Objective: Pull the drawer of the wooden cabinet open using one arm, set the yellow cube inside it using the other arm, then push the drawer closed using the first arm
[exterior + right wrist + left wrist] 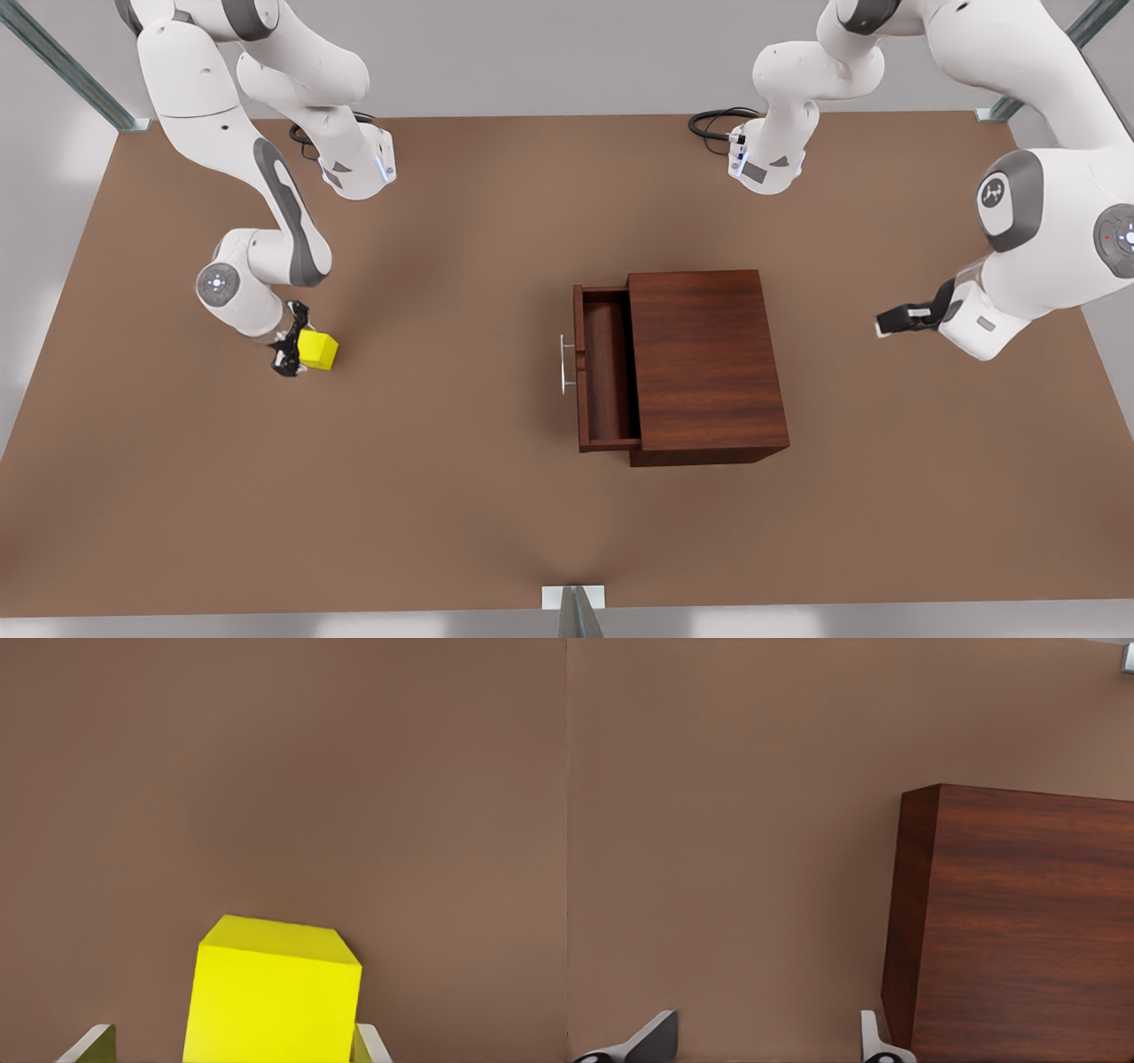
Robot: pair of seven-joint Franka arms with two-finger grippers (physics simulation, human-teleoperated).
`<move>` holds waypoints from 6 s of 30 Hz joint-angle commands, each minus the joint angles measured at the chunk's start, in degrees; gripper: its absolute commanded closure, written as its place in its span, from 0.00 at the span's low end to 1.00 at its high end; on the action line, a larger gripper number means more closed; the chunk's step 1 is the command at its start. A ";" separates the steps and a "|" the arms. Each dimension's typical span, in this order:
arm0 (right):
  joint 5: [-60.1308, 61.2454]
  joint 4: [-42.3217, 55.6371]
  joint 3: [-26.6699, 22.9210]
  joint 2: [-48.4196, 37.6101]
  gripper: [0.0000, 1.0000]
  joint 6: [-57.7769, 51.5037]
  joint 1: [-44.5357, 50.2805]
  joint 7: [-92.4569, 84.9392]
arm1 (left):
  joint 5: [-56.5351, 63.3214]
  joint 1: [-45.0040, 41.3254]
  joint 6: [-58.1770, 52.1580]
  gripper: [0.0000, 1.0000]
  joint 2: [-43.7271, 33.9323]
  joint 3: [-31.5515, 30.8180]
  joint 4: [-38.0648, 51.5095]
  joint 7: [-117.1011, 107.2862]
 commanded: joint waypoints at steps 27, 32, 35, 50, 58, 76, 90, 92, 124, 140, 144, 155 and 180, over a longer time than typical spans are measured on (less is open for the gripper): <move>-2.93 1.59 0.26 1.00 0.48 1.30 -0.35 1.05 | 0.28 -0.43 -5.36 0.00 -1.28 -0.30 -0.31 5.71; -2.49 11.96 4.12 -0.67 0.48 -15.75 -0.09 2.99 | 0.28 -0.34 -5.36 0.00 -1.28 -0.30 -0.31 5.80; -2.40 19.52 7.99 -0.59 0.48 -24.37 0.26 5.18 | 0.28 -0.51 -5.45 0.00 -1.28 -0.39 -0.40 5.71; -1.26 66.36 8.34 16.81 0.47 -57.94 25.22 26.19 | 0.19 -1.13 -6.59 0.00 -2.60 -1.26 -1.19 5.71; -1.70 85.70 7.29 32.72 0.47 -58.12 38.05 42.45 | 0.19 -1.13 -7.47 0.00 -2.60 -0.91 -1.19 5.71; -1.70 93.79 7.20 40.72 0.46 -47.05 45.44 63.10 | 0.28 -0.60 -7.29 0.00 -2.07 -0.03 -1.19 6.32; -1.97 94.40 6.06 40.64 0.00 -48.61 45.27 55.84 | 0.36 -0.69 -7.47 0.00 -2.07 -0.21 -1.19 5.88; -3.37 94.40 5.88 34.93 0.00 -60.21 35.45 35.38 | 0.28 -1.13 -7.47 0.00 -1.98 -0.30 -1.01 5.62; -4.51 48.17 6.41 5.83 0.00 -52.76 -3.34 -89.65 | 17.59 -49.73 29.71 0.00 44.86 0.84 32.39 -79.28; -4.60 48.44 6.41 6.36 0.00 -52.76 -3.17 -87.98 | 17.77 -50.09 25.84 0.00 43.72 1.20 26.67 -66.72; -4.51 48.52 6.41 6.27 0.00 -52.76 -3.25 -87.98 | 17.77 -49.21 23.12 0.00 42.84 1.63 26.67 -64.60; -4.69 48.52 6.41 6.36 0.00 -52.76 -3.25 -88.07 | 17.85 -48.15 21.89 0.00 42.67 3.83 25.18 -60.47; -4.95 48.52 6.41 6.36 0.00 -52.76 -3.25 -88.24 | -1.31 -13.61 18.20 0.00 -8.75 5.59 -17.28 -0.35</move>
